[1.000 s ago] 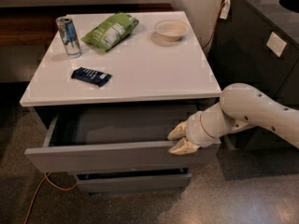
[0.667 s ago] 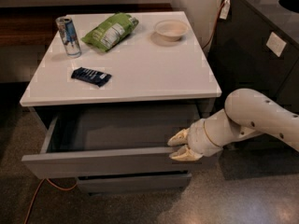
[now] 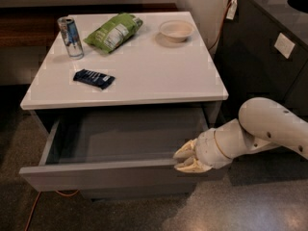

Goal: Place rxbar blueberry into top drawer

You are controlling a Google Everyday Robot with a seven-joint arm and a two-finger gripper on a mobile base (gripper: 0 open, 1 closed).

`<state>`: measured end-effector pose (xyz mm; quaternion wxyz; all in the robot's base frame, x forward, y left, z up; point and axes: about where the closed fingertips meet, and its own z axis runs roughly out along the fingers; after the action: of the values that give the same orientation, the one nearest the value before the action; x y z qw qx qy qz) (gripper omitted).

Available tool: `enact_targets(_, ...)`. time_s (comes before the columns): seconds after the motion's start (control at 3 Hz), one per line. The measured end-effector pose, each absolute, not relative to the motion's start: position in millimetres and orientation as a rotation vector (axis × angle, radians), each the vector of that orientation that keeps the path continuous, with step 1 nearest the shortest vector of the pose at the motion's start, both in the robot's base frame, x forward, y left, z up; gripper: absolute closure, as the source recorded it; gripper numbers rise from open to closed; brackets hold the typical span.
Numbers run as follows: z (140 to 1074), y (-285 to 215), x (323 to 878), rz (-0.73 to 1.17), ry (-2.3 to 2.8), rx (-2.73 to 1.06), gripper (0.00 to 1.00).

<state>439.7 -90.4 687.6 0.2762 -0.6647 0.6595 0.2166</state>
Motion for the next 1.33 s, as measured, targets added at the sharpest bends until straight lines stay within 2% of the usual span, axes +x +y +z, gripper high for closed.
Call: enact_targets(1.33, 690, -84, 398, 0.686, 1.747, -1.787, 1.0)
